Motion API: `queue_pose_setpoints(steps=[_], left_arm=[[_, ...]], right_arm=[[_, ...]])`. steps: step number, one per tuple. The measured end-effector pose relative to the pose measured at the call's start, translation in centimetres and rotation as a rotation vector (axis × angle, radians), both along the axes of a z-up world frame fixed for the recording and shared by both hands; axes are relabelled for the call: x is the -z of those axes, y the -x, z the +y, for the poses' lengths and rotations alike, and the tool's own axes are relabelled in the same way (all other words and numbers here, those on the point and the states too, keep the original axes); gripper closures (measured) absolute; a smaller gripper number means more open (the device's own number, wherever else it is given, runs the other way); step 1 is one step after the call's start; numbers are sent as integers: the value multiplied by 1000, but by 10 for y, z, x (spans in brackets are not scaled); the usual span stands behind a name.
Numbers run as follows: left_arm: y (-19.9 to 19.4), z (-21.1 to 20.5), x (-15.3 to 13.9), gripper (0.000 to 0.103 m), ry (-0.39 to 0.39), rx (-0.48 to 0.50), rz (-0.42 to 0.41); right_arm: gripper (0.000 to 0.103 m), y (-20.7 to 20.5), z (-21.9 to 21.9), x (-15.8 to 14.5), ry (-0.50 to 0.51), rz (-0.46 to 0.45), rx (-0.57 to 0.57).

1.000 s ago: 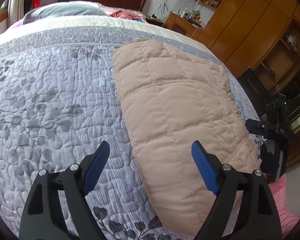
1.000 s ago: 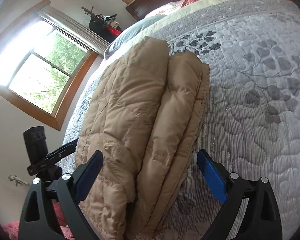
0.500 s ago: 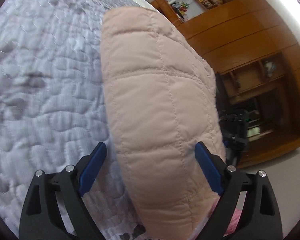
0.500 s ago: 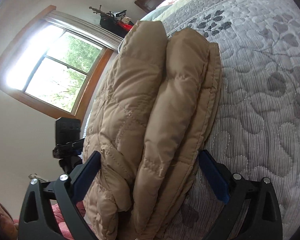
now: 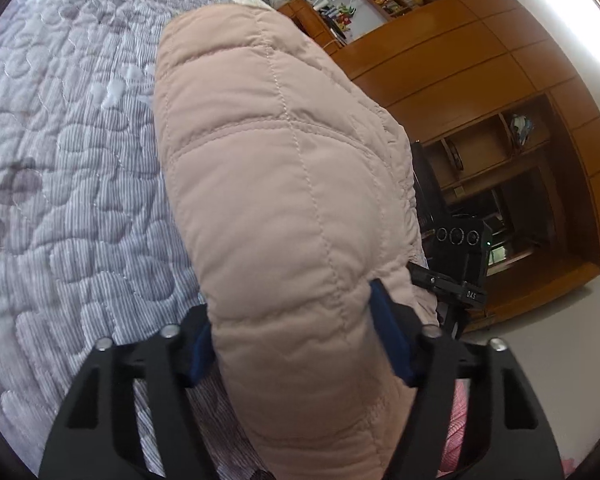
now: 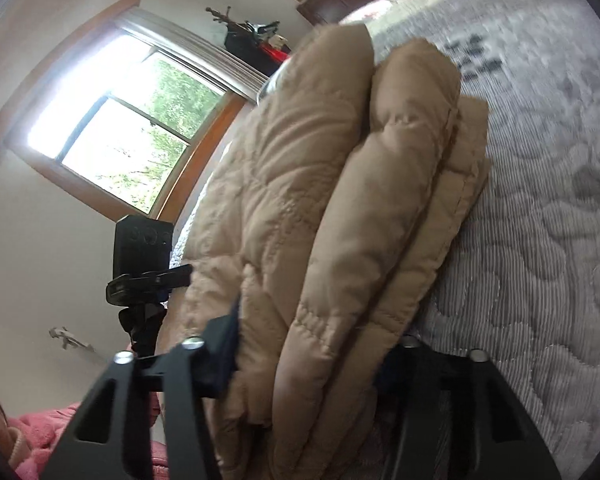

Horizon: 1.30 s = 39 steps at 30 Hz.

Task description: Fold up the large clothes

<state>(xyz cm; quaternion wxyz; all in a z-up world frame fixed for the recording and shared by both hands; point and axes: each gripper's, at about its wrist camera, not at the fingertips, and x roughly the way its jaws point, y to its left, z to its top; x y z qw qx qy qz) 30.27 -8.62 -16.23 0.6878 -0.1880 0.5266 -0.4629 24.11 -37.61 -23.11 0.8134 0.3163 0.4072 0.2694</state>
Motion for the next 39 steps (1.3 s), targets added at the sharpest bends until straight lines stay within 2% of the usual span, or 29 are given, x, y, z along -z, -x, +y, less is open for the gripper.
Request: queue_pose_setpoints(steps=[2,8,13,17,23,28,31,34,36,39], left_arm=[[1,1,-5,43,3,-11,-19],[-1,16,-34,44,67,-46,-65],[-21,35,-65,44,83,-115,-145],[-49,51,-74,44,81,-165,-174],[-95,73,-60,44,52,-226,-157],[-126,81,-21,43,9,-247,-97],[-132,89,-5,38,20,-251,-84],[-126,88,-7,31,-8,-258,-98],[-119,87,-11,28,-34,-273,-98],[-106,90,-18,24,-73,-285,-96]], right_arm=[[61,3,5,-12,37,-35,1],[62,-8,22,-55,100,-124,-19],[62,-45,40,-82,131,-177,-51],[62,-87,51,-92,130,-188,-69],[62,-148,61,-65,113,-125,-89],[62,-179,66,-26,98,-45,-82],[58,-189,61,-2,36,-10,-72],[44,-188,59,2,27,6,-72],[30,-182,54,0,41,14,-53],[22,-171,45,-8,38,32,-23]])
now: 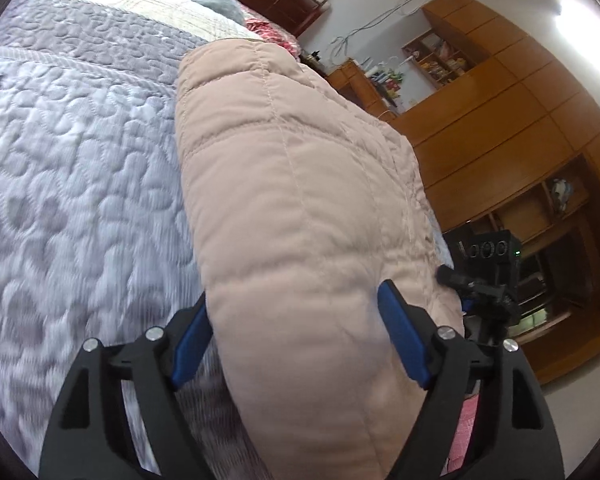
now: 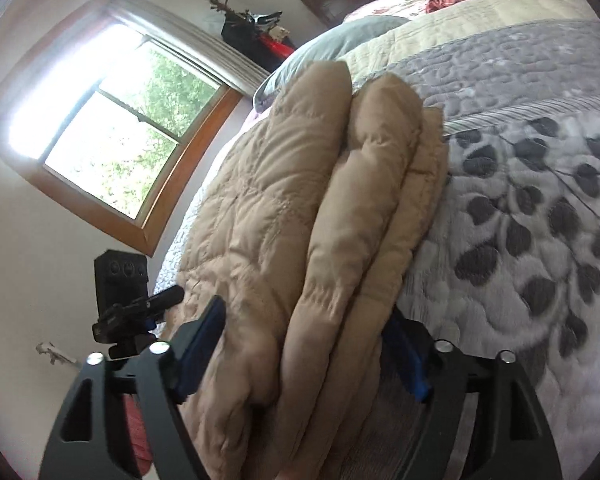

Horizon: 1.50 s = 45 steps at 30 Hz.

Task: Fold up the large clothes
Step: 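Release the folded coat with both grippers and pull them back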

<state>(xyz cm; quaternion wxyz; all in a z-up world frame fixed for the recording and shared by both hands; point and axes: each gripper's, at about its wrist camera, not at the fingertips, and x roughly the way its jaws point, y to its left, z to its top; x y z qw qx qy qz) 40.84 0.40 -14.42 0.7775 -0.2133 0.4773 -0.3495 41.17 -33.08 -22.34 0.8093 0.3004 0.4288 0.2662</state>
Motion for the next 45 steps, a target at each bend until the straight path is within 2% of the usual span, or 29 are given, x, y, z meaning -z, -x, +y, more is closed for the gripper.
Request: queue_pose_setpoints(steps=[3,8,10,14,19,22,25,27,28,30,32,35,45], left_arm=[[28,10,-9,22,-47,-21,-39],[68,17,-24,20,-116,-37,-108],[86,18,-18,20,-158,-42,-126],[97,16,-13,20,-227,-48,-164],[95,14,3,18,-233,-39,-125],[95,12,5,18,-242,-44,-130],[101,14,-8,19,-259,-62,-138],[106,14,-20,18,-287,-78,-157],[110,14,-26,15,-308,-86,-170],[117,13,-39,12,-359,-106,-203],[127,11,-51,9,-398,-126,-228],[140,10,-61,8,-412,-166,-244],[186,4,-84,6,-506,-263,-314]], right_arm=[[21,25,-9,-7,49,13,12],[21,72,1,-20,162,-10,36],[21,84,3,-21,193,-10,54],[23,97,2,-8,265,11,87],[23,92,8,12,302,53,96],[23,92,8,16,303,63,103],[23,94,17,6,324,44,115],[22,99,26,-13,384,15,135],[21,104,26,-18,407,6,144],[10,120,31,-32,465,-24,167],[6,133,40,-43,503,-54,174],[4,149,56,-54,553,-79,175],[4,185,78,-74,577,-115,215]])
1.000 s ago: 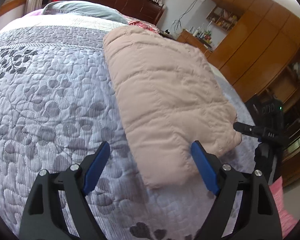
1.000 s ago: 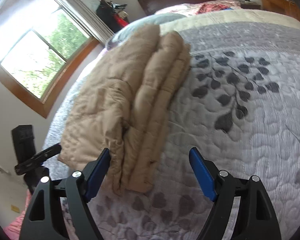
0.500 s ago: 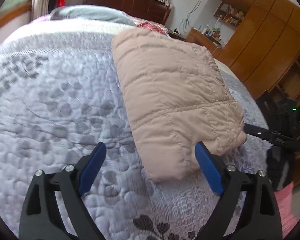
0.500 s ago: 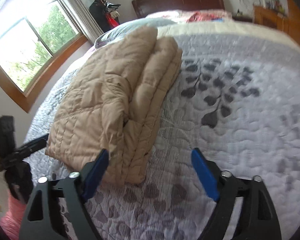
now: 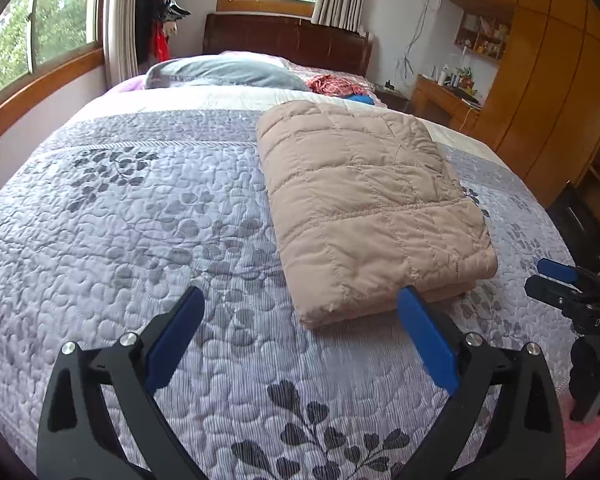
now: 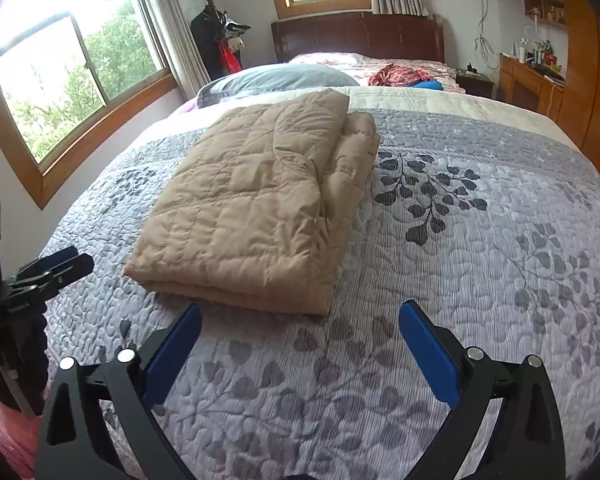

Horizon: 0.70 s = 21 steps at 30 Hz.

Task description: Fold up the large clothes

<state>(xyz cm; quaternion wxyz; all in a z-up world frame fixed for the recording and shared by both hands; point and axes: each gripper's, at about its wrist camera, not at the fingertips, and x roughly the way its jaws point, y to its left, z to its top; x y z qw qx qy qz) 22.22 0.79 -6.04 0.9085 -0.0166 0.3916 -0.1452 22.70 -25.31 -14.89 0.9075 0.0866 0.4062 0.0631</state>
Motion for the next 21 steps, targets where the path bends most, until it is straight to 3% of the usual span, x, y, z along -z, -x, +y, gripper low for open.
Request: queue_pose_setpoints(steps=[21], left_arm=[[58,0,-19,6,-73,-49,-90]], right_arm=[[4,44,22,-10,37,-29,31]])
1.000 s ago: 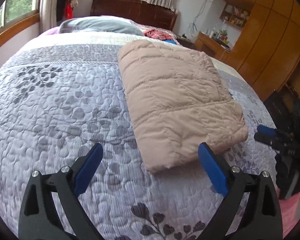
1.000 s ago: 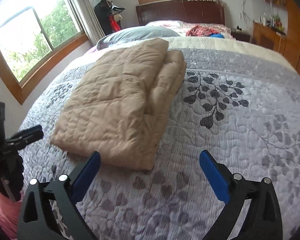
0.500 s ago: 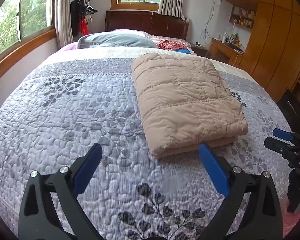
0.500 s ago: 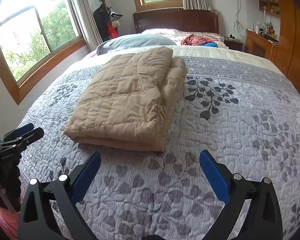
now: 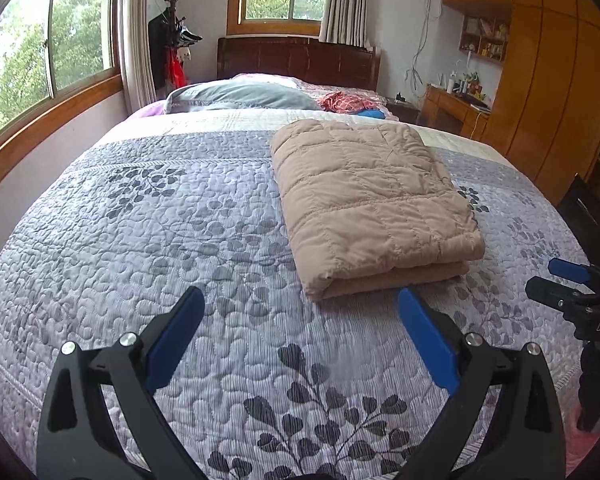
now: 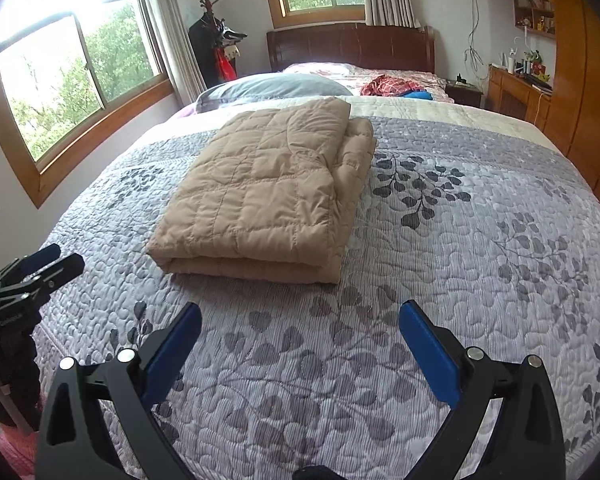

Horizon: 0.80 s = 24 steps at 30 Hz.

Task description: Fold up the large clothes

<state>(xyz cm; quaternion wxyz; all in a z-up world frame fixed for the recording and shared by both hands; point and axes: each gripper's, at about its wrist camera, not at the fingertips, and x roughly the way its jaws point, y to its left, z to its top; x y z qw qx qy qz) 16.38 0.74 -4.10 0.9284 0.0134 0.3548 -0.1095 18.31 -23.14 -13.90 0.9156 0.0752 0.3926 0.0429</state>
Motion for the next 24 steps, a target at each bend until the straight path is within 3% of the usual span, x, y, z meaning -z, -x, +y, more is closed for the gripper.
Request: queue_pose_setpoints(steps=[24], left_arm=[[9,1,5,6,-20,-15,18]], right_arm=[[4,7,3,2,-13,-4,-18]])
